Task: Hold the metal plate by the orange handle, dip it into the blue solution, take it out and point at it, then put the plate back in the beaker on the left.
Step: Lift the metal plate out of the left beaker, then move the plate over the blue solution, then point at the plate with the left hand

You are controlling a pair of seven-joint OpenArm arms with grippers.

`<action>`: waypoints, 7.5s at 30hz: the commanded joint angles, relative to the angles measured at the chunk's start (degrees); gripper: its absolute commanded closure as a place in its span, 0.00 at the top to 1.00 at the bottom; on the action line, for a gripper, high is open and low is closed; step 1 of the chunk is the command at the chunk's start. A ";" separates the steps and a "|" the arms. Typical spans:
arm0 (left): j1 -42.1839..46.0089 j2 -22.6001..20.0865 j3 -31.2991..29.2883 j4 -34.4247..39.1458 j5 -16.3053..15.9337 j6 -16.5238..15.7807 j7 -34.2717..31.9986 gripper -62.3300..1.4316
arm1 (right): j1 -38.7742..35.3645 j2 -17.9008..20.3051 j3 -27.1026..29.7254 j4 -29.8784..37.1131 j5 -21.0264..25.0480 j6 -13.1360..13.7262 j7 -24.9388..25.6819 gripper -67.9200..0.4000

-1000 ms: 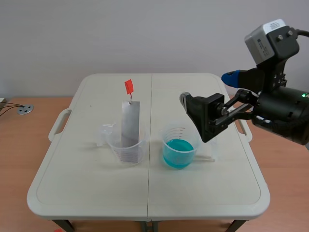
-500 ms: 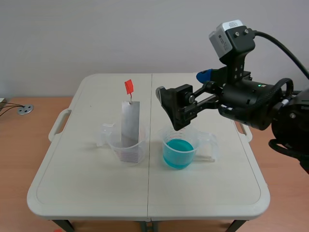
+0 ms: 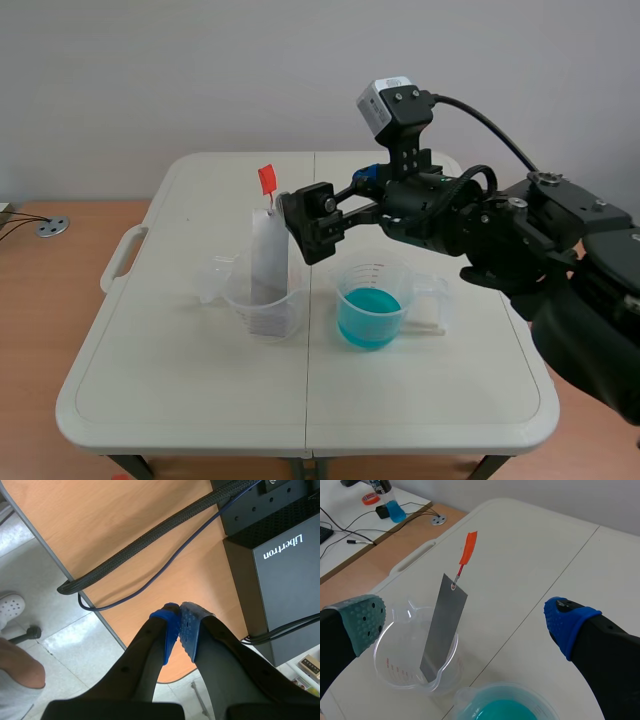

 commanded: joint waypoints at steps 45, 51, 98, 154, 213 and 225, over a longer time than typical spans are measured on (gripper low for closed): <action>0.61 0.13 0.07 0.83 -0.24 -0.15 -0.28 0.05 | 22.58 -17.40 -5.64 -31.17 0.66 0.72 -0.02 0.98; 0.61 0.11 0.07 0.83 -0.24 -0.13 -0.15 0.05 | 22.60 -17.40 -5.64 -31.17 0.63 1.97 0.61 0.98; 0.59 0.13 0.07 0.83 -0.37 -0.15 -0.13 0.05 | 21.77 -17.27 -5.64 -31.06 0.55 5.44 2.75 0.02; 0.28 -2.56 -43.82 23.39 -1.07 -0.13 -10.01 0.05 | -1.38 1.57 4.07 26.53 -4.09 11.23 8.22 0.02; -55.63 5.22 16.41 32.09 5.35 -17.46 9.01 0.05 | -10.91 11.23 16.28 28.89 -3.91 13.84 11.58 0.02; -63.87 12.26 22.10 19.50 9.35 -11.15 8.79 0.05 | -10.91 11.23 16.28 28.89 -3.89 13.84 11.43 0.02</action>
